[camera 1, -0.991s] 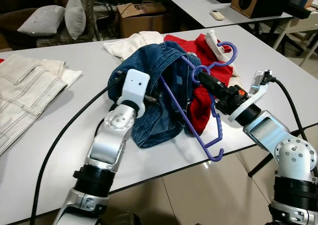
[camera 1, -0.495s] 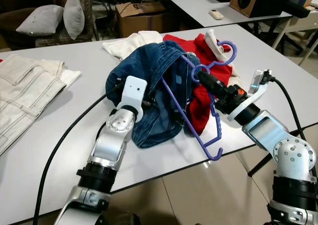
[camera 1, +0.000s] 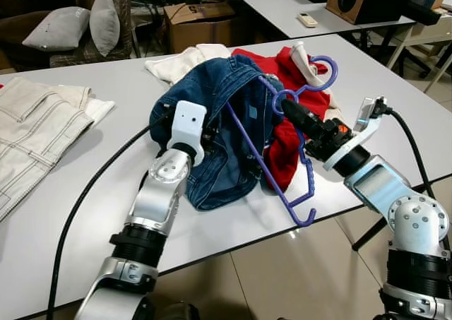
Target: Hang hanger
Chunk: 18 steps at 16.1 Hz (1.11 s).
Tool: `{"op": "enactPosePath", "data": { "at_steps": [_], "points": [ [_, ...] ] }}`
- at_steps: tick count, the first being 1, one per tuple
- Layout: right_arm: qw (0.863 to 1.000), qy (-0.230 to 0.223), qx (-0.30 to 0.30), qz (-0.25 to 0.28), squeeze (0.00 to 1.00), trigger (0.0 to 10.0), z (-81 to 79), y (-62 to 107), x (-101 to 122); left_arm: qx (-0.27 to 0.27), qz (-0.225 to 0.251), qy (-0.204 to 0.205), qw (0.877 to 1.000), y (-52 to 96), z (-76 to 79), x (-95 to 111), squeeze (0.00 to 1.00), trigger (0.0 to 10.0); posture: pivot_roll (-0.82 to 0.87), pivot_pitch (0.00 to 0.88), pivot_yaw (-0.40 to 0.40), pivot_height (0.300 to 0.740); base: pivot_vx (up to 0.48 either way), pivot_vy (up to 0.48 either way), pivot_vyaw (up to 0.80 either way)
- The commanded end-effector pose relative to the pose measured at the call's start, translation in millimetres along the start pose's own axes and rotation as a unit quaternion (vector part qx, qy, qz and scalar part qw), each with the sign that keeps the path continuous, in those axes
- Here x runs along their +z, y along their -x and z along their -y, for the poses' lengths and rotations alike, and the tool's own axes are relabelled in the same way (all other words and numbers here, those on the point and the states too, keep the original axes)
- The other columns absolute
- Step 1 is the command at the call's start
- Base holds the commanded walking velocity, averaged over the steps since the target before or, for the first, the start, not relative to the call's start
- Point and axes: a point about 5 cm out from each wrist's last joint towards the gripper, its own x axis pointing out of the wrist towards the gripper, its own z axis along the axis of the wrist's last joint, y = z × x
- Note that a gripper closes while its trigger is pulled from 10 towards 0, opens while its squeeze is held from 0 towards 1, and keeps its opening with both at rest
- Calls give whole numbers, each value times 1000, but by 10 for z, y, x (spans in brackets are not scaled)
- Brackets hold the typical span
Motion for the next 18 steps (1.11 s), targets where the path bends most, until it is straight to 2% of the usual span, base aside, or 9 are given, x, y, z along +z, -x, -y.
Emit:
{"op": "enactPosePath", "data": {
  "at_steps": [1, 6, 10, 12, 13, 14, 15, 16, 18],
  "points": [
    [1000, 6, -1, 11, 0, 10000, -9, 14, 18, -16, 13, 1, 1000, 37, -25, 18, 0, 0, -92, 0, 15, 740, 0, 0, 0],
    [1000, 8, -6, 11, 0, 10000, 8, 35, -4, -54, 19, 1, 998, 112, -67, 18, 0, 0, -80, 0, 15, 740, 0, 0, 0],
    [1000, 14, -11, 12, 0, 10000, 22, 40, -2, -92, 24, -3, 995, 134, -139, 114, 0, 0, -76, 0, 19, 740, 0, 0, 0],
    [1000, 21, -17, 13, 0, 10000, 30, 32, -11, -118, 35, 13, 992, 124, -183, 214, 0, 0, -77, 0, 22, 740, 0, 0, 0],
    [999, 38, -31, 10, 0, 10000, 55, 21, -22, -133, 41, 33, 990, 118, -225, 295, 0, 0, -77, 0, 23, 740, 0, 0, 0],
    [997, 58, -50, 5, 0, 10000, 90, 3, -30, -156, 55, 60, 984, 112, -255, 426, 0, 0, -75, 0, 23, 740, 0, 0, 0],
    [993, 79, -88, 16, 0, 10000, 161, -42, -9, -221, 78, 93, 968, 127, -245, 680, 0, 0, -67, 0, 21, 740, 0, 0, 0],
    [990, 73, -114, 35, 0, 10000, 218, -76, 25, -272, 80, 93, 954, 161, -206, 794, 0, 0, -59, 0, 20, 740, 0, 0, 0],
    [986, 50, -144, 72, 0, 10000, 307, -159, 94, -327, 74, 94, 938, 199, -150, 923, 0, 0, -39, 0, 20, 740, 0, 0, 0]
  ]
}}
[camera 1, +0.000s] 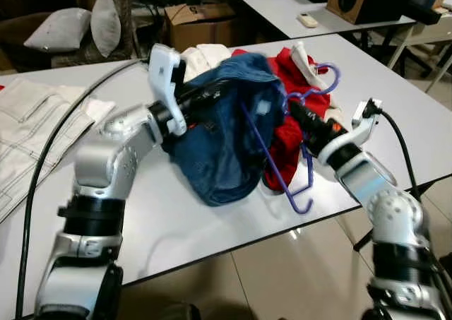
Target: Hang hanger
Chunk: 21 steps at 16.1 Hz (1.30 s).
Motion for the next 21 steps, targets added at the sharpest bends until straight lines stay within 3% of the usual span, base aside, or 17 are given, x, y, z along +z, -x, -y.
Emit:
{"op": "enactPosePath", "data": {
  "at_steps": [1, 4, 5, 8, 10, 11, 13, 15, 16, 17, 18, 19, 21],
  "points": [
    [999, -7, -21, 31, 0, 10000, 45, -59, 93, -28, -2, 13, 1000, -37, 55, 60, 0, 0, -26, 0, 21, 740, 0, 0, 0],
    [997, -52, 7, 56, 0, 10000, -140, -402, 86, -56, 25, 57, 997, -153, 79, 320, 0, 0, 9, 0, 35, 740, 0, 0, 0],
    [995, -62, 13, 79, 0, 10000, -252, -568, 133, -76, 42, 70, 994, -242, 115, 498, 0, 0, 31, 0, 41, 740, 0, 0, 0],
    [990, -47, -28, 133, 0, 10000, -314, -803, 232, -97, 81, 101, 987, -397, 147, 873, 0, 0, 62, 0, 61, 740, 0, 0, 0],
    [984, -52, -65, 159, 0, 10000, -281, -867, 202, -95, 108, 118, 983, -468, 141, 1077, 0, 0, 83, 0, 71, 740, 0, 0, 0],
    [984, -43, -69, 160, 0, 10000, -282, -875, 176, -93, 116, 123, 981, -479, 135, 1123, 0, 0, 86, 0, 72, 740, 0, 0, 0],
    [986, 68, -88, 128, 0, 10000, -258, -881, -107, -85, 167, 169, 968, -499, 99, 1356, 0, 0, 107, 0, 76, 740, 0, 0, 0],
    [983, 131, -88, 91, 0, 10000, -246, -870, -287, -64, 186, 165, 967, -488, 51, 1493, 0, 0, 119, 0, 71, 740, 0, 0, 0],
    [979, 191, -66, 34, 0, 10000, -281, -838, -407, 15, 209, 153, 966, -442, -151, 1599, 0, 0, 121, 0, 69, 740, 0, 0, 0],
    [977, 205, -58, 23, 0, 10000, -293, -822, -422, 40, 213, 150, 965, -424, -216, 1611, 0, 0, 117, 0, 67, 740, 0, 0, 0],
    [972, 230, -40, 3, 0, 10000, -300, -718, -386, 102, 226, 149, 957, -337, -403, 1619, 0, 0, 110, 0, 69, 740, 0, 0, 0],
    [970, 239, -43, -17, 0, 10000, -225, -585, -339, 136, 239, 157, 949, -257, -532, 1626, 0, 0, 86, 0, 77, 740, 0, 0, 0],
    [965, 253, -59, -45, 0, 10000, -109, -395, -227, 176, 242, 134, 945, -185, -653, 1624, 0, 0, 71, 0, 77, 740, 0, 0, 0]
  ]
}}
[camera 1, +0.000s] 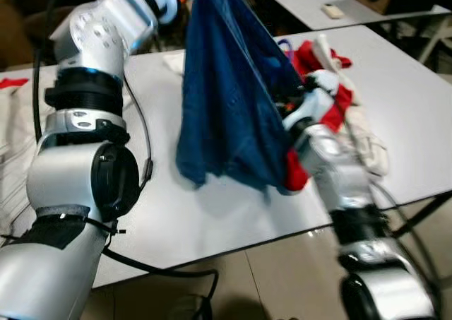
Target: Hang hanger
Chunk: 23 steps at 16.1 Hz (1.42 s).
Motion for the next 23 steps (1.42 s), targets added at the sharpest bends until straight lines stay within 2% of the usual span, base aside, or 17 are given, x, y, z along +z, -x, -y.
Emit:
{"op": "enactPosePath", "data": {
  "at_steps": [1, 3, 4, 5, 7, 9, 10, 11, 13, 14, 16, 17, 18, 19, 21, 22, 23],
  "points": [
    [999, -14, -4, -40, 0, 10000, 115, 169, -15, 21, 90, -77, 993, 89, -16, 461, 0, 0, 57, 0, 76, 740, 0, 0, 0],
    [999, -38, 26, -24, 0, 10000, 40, 280, 263, 65, 64, -127, 988, 140, -243, 343, 0, 0, 38, 0, 76, 740, 0, 0, 0],
    [998, -49, 41, -13, 0, 10000, 11, 337, 447, 97, 27, -158, 982, 207, -432, 184, 0, 0, 27, 0, 76, 740, 0, 0, 0],
    [996, -70, 53, -1, 0, 10000, 2, 378, 595, 120, -19, -177, 977, 282, -598, -4, 0, 0, 22, 0, 73, 740, 0, 0, 0],
    [989, -124, 85, 15, 0, 10000, -27, 489, 846, 149, -128, -225, 954, 519, -951, -538, 0, 0, 6, 0, 61, 740, 0, 0, 0],
    [988, -130, 82, 14, 0, 10000, 7, 558, 945, 147, -198, -257, 935, 709, -1114, -947, 0, 0, -22, 0, 62, 740, 0, 0, 0],
    [989, -129, 77, 14, 0, 10000, 20, 564, 952, 142, -207, -257, 933, 734, -1123, -1007, 0, 0, -26, 0, 63, 740, 0, 0, 0],
    [994, -97, 49, 7, 0, 10000, 91, 594, 997, 101, -233, -250, 934, 892, -1118, -1274, 0, 0, -37, 0, 67, 740, 0, 0, 0],
    [998, -59, 27, -10, 0, 10000, 152, 616, 995, 74, -215, -241, 943, 1063, -1055, -1365, 0, 0, -38, 0, 58, 740, 0, 0, 0],
    [998, -57, 17, -17, 0, 10000, 181, 622, 991, 77, -165, -247, 952, 1186, -1046, -1293, 0, 0, -37, 0, 48, 740, 0, 0, 0],
    [998, -46, 11, -37, 0, 10000, 198, 615, 957, 110, -20, -161, 981, 1328, -1053, -1006, 0, 0, -39, 0, 30, 740, 0, 0, 0],
    [998, -41, 11, -44, 0, 10000, 201, 609, 936, 133, 4, -156, 979, 1402, -1107, -923, 0, 0, -34, 0, 21, 740, 0, 0, 0],
    [998, -41, 12, -48, 0, 10000, 197, 604, 923, 149, -4, -179, 973, 1465, -1173, -908, 0, 0, -36, 0, 18, 740, 0, 0, 0],
    [998, -38, 12, -55, 0, 10000, 208, 601, 901, 151, 48, -140, 977, 1527, -1167, -831, 0, 0, -38, 0, 14, 740, 0, 0, 0],
    [997, -34, 5, -67, 0, 10000, 244, 602, 858, 156, 117, -85, 977, 1572, -1103, -702, 0, 0, -39, 0, 10, 740, 0, 0, 0],
    [997, -34, 2, -70, 0, 10000, 256, 607, 839, 169, 128, -65, 975, 1585, -1127, -664, 0, 0, -40, 0, 8, 740, 0, 0, 0],
    [997, -39, 5, -69, 0, 10000, 247, 610, 837, 174, 73, -103, 977, 1562, -1165, -756, 0, 0, -40, 0, 8, 740, 0, 0, 0]
  ]
}}
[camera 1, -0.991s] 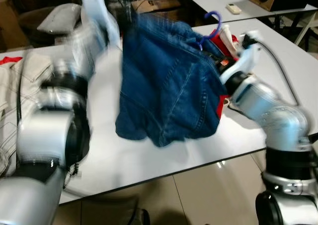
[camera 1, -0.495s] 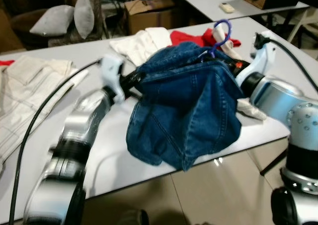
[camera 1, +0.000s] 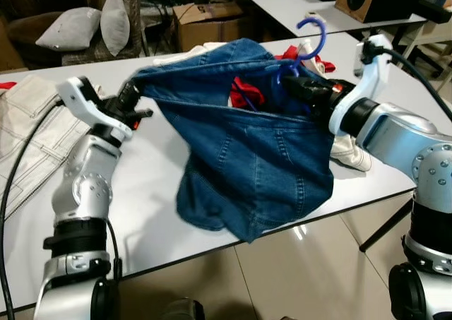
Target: Hang hanger
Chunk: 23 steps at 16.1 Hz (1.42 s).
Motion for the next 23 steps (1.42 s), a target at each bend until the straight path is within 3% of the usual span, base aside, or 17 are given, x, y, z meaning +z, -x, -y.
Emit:
{"op": "enactPosePath", "data": {
  "at_steps": [1, 2, 3, 4, 5, 6, 7, 9, 10, 11, 12, 13, 16, 19, 20, 21, 23],
  "points": [
    [998, 1, -61, 26, 0, 10000, 194, 121, 105, 56, -34, -53, 996, 90, -228, -7, 0, 0, -46, 0, 6, 740, 0, 0, 0],
    [998, -3, -57, 28, 0, 10000, 182, 122, 111, 57, -60, -71, 994, 71, -221, -84, 0, 0, -46, 0, 3, 740, 0, 0, 0],
    [998, -10, -50, 33, 0, 10000, 158, 121, 133, 75, -117, -106, 985, 35, -236, -242, 0, 0, -46, 0, 3, 740, 0, 0, 0],
    [998, -33, -32, 44, 0, 10000, 122, 121, 181, 98, -231, -134, 959, 68, -301, -568, 0, 0, -38, 0, -5, 740, 0, 0, 0],
    [997, -53, -18, 54, 0, 10000, 93, 122, 215, 105, -313, -149, 932, 176, -341, -839, 0, 0, -38, 0, 0, 740, 0, 0, 0],
    [996, -69, -12, 63, 0, 10000, 80, 124, 242, 95, -360, -176, 911, 286, -351, -1031, 0, 0, -39, 0, 4, 740, 0, 0, 0],
    [995, -78, -8, 68, 0, 10000, 69, 126, 255, 83, -390, -176, 900, 373, -334, -1158, 0, 0, -39, 0, 7, 740, 0, 0, 0],
    [993, -90, -4, 73, 0, 10000, 55, 128, 262, 50, -415, -172, 892, 458, -270, -1283, 0, 0, -39, 0, 15, 740, 0, 0, 0],
    [993, -96, -2, 75, 0, 10000, 39, 129, 262, 18, -416, -171, 893, 492, -218, -1341, 0, 7490, -39, 0, 17, 740, 0, 0, 0],
    [993, -97, -2, 71, 0, 10000, 21, 128, 248, -10, -388, -150, 909, 460, -166, -1313, 0, 10000, -40, 0, 19, 740, 0, 0, 0],
    [994, -89, -4, 66, 0, 10000, 0, 121, 232, -37, -350, -123, 928, 419, -119, -1201, 1000, 10000, -40, 0, 16, 740, 0, 0, 0],
    [995, -79, -5, 61, 0, 10000, -20, 112, 233, -72, -318, -116, 938, 425, -94, -1045, 1000, 10000, -40, 0, 16, 740, 0, 0, 0],
    [996, -70, -7, 61, 0, 10000, -31, 109, 262, -93, -305, -113, 941, 501, -90, -902, 1000, 10000, -45, 0, 22, 740, 0, 0, 800],
    [996, -64, 7, 65, 0, 10000, -48, 108, 348, -145, -254, -110, 950, 769, -3, -502, 1000, 10000, -26, 0, 4, 740, 0, 0, 800],
    [996, -63, 21, 66, 0, 10000, -83, 98, 379, -162, -244, -95, 951, 855, 49, -389, 0, 10000, -24, 0, 0, 740, 0, 0, 800],
    [995, -63, 37, 66, 0, 10000, -125, 90, 399, -171, -242, -90, 951, 913, 96, -320, 0, 10000, -16, 0, -14, 740, 0, 0, 800],
    [994, -51, 93, 25, 0, 10000, -282, 110, 261, -197, -277, -106, 934, 1074, 306, -261, 0, 10000, -5, 0, -31, 740, 0, 0, 800]
  ]
}}
